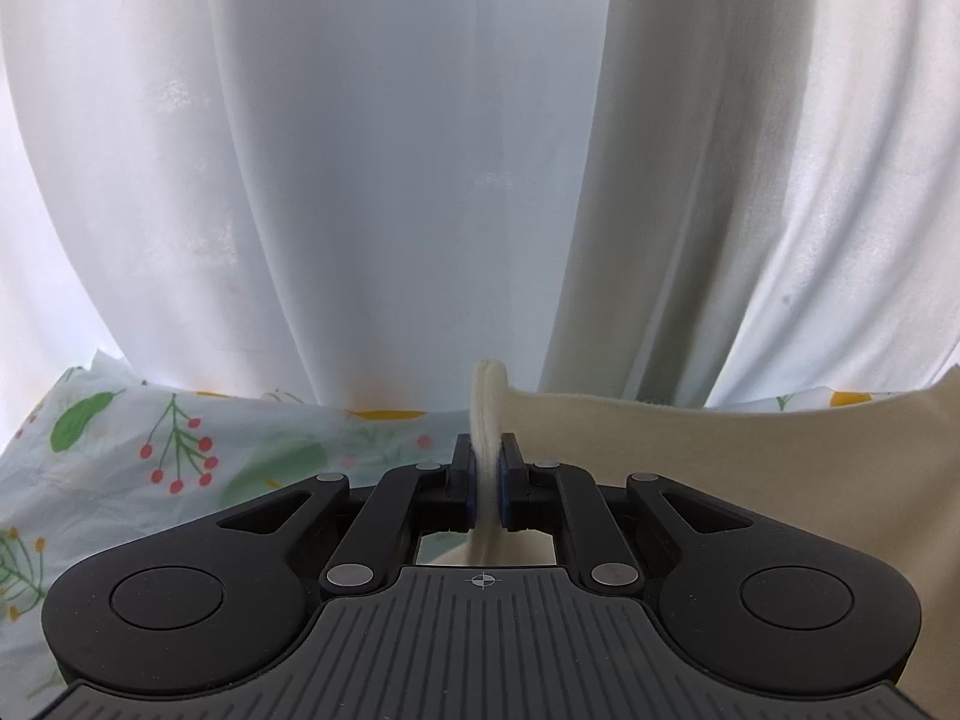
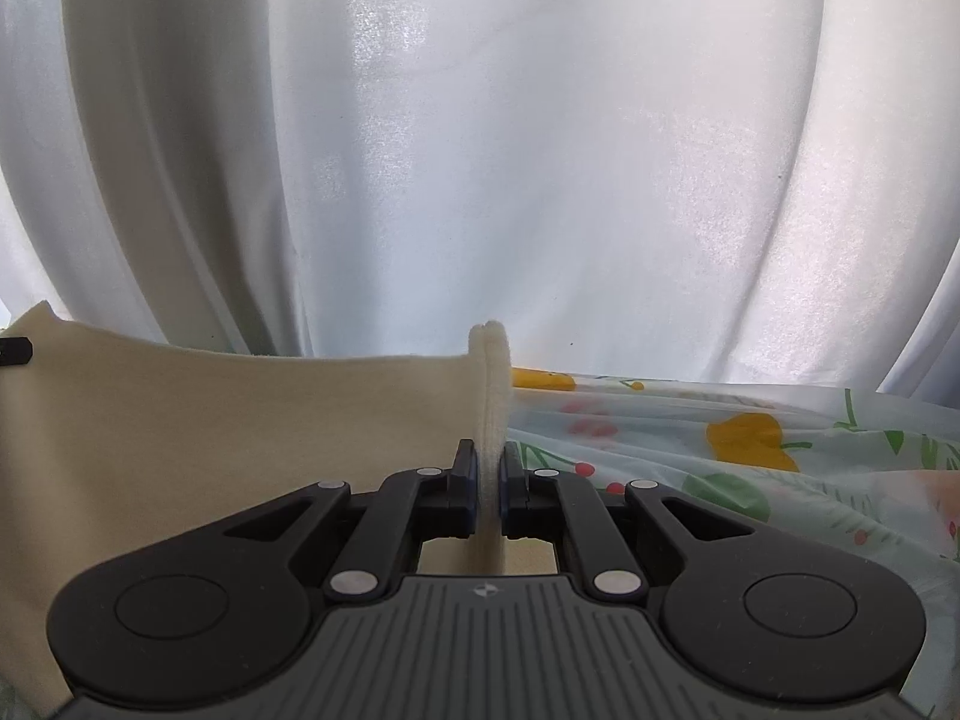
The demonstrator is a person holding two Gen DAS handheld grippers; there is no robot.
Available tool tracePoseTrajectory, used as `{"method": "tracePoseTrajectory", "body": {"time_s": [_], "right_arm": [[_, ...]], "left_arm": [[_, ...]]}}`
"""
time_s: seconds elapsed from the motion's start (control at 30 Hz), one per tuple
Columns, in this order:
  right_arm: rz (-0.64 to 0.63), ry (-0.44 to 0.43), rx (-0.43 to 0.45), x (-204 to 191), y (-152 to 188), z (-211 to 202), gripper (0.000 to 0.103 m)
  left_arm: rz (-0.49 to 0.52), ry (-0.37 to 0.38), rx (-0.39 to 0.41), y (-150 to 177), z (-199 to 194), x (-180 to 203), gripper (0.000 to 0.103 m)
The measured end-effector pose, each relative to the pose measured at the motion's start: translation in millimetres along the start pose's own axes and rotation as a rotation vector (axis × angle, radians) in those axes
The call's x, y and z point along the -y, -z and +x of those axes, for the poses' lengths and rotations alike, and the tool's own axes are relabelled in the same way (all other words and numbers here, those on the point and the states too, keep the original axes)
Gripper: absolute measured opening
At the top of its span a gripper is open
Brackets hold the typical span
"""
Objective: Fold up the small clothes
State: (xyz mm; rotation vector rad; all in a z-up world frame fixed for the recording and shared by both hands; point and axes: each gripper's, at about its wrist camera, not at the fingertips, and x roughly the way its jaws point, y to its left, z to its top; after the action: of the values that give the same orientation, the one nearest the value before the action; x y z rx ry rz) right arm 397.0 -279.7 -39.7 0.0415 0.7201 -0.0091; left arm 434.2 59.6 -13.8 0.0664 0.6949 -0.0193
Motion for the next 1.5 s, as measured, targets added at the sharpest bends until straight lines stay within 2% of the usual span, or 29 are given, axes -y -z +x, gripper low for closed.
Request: {"method": "tracePoseTrajectory", "body": {"time_s": [0.13,0.2,0.27,0.3,0.37,0.43,0.47,0.53,0.63,0.73,0.8,0.87,0.9,1.03,1.13,1.23,1.3,1.37,1.5], "right_arm": [[0.037,0.018,-0.013,4,-1,17,0.006],[0.076,0.012,-0.009,9,3,22,0.007],[0.13,0.002,0.006,16,7,17,0.013],[0.149,-0.014,0.023,20,10,8,0.015],[0.148,-0.067,0.03,26,19,-10,0.03],[0.133,-0.099,0.018,30,34,-27,0.041],[0.114,-0.113,0.0,31,45,-34,0.041],[0.092,-0.124,-0.036,31,65,-45,0.041],[0.094,-0.135,-0.091,32,94,-51,0.041],[0.126,-0.141,-0.097,32,106,-49,0.037],[0.126,-0.144,-0.091,28,108,-46,0.028],[0.104,-0.105,-0.092,21,106,-44,0.009],[0.1,-0.098,-0.09,19,103,-43,0.006],[0.057,-0.017,-0.036,11,101,-49,0.005],[0.085,0.027,0.016,16,99,-55,0.005],[0.098,0.054,-0.017,17,102,-48,0.005],[0.079,0.061,-0.072,17,108,-34,0.005],[0.035,0.063,-0.068,12,106,-38,0.006],[0.059,0.049,0.004,11,95,-57,0.008]], "left_arm": [[-0.015,-0.041,-0.016,5,19,3,0.01],[-0.03,-0.065,-0.042,10,25,-1,0.014],[-0.045,-0.088,-0.051,18,23,-8,0.02],[-0.048,-0.085,-0.053,22,19,-13,0.021],[-0.048,-0.045,-0.067,33,7,-23,0.031],[-0.057,0.005,-0.084,47,-8,-31,0.04],[-0.066,0.026,-0.097,55,-15,-35,0.043],[-0.062,0.054,-0.123,71,-27,-38,0.044],[-0.03,0.036,-0.154,91,-36,-37,0.045],[-0.036,0.026,-0.176,100,-37,-36,0.05],[-0.055,0.022,-0.181,100,-37,-35,0.05],[-0.054,0.026,-0.181,97,-37,-33,0.05],[-0.054,0.026,-0.179,96,-38,-32,0.05],[-0.043,0.029,-0.175,92,-37,-24,0.05],[-0.024,0.017,-0.158,91,-37,-20,0.05],[-0.026,0.012,-0.17,90,-32,-19,0.051],[-0.039,0.019,-0.179,90,-30,-20,0.051],[-0.044,0.023,-0.178,90,-30,-23,0.051],[-0.041,0.019,-0.18,89,-31,-22,0.052]]}}
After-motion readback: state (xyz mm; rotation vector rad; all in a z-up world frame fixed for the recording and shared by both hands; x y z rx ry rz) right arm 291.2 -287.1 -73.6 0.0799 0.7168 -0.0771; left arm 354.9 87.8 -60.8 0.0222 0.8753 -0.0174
